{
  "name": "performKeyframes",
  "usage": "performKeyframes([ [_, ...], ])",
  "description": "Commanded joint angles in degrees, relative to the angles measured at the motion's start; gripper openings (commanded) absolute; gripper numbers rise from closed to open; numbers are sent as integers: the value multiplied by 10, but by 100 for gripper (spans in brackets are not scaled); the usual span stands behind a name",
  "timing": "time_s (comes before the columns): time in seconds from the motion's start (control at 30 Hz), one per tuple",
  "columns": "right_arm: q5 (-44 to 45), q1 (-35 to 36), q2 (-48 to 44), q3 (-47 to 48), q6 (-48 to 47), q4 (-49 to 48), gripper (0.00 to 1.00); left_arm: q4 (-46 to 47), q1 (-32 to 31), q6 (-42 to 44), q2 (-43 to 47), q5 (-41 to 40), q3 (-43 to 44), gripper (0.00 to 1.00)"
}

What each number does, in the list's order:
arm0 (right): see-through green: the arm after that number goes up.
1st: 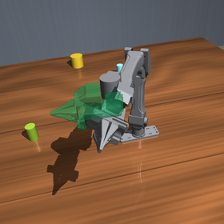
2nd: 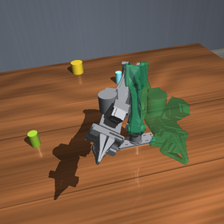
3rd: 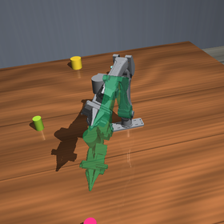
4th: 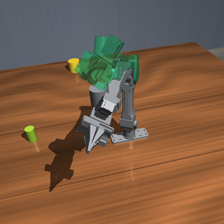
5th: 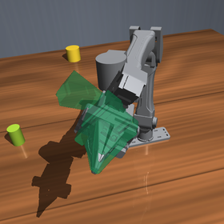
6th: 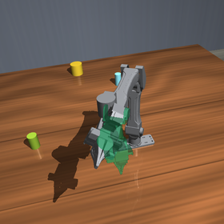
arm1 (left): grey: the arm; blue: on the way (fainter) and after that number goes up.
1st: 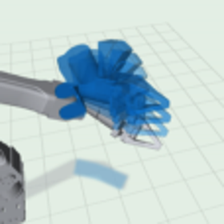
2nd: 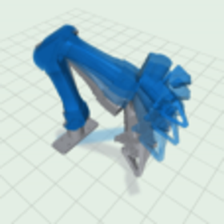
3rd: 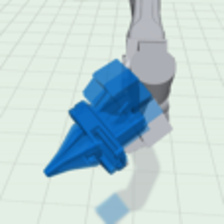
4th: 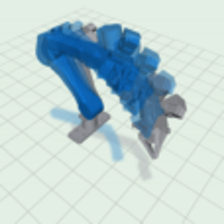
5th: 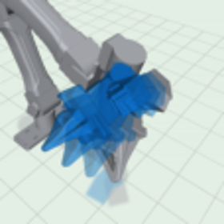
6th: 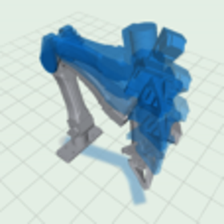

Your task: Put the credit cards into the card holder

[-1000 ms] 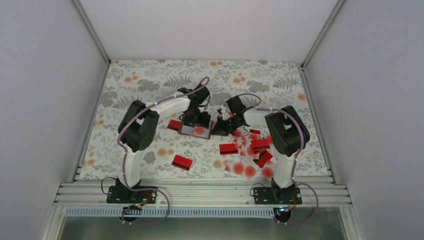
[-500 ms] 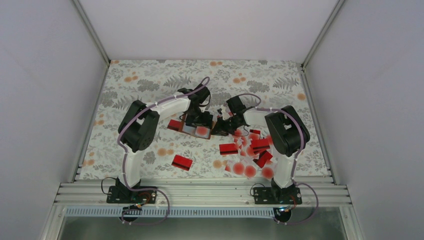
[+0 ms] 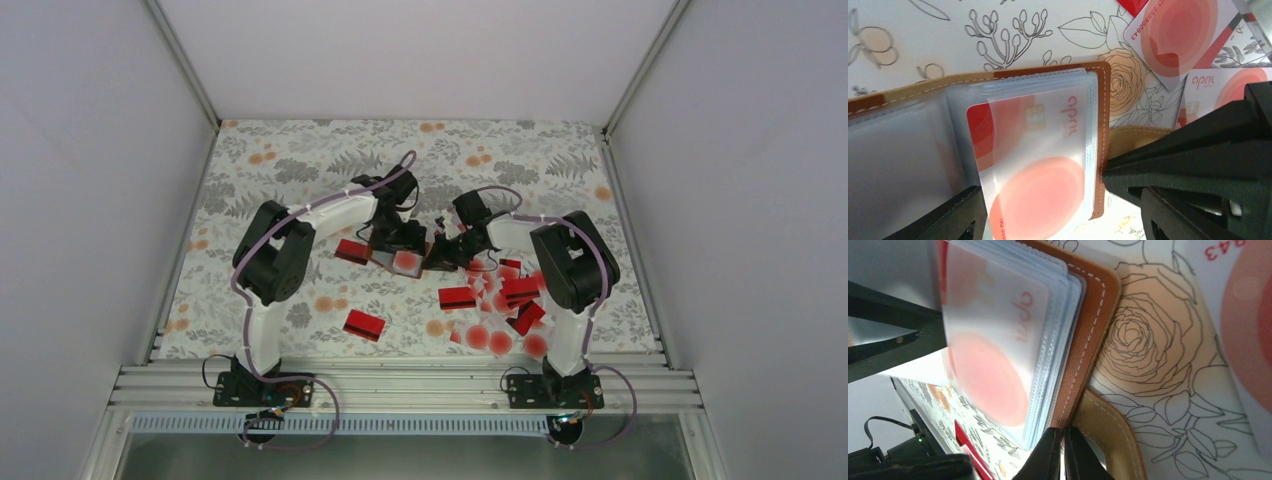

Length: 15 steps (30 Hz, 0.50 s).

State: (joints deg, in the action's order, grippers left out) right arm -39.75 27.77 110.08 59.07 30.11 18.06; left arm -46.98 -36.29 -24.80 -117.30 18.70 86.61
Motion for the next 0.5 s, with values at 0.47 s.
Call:
performKeyframes([
  [0.47,-24,-1,-44,90,34,33,6,22,46,67,106,11,-70,72],
])
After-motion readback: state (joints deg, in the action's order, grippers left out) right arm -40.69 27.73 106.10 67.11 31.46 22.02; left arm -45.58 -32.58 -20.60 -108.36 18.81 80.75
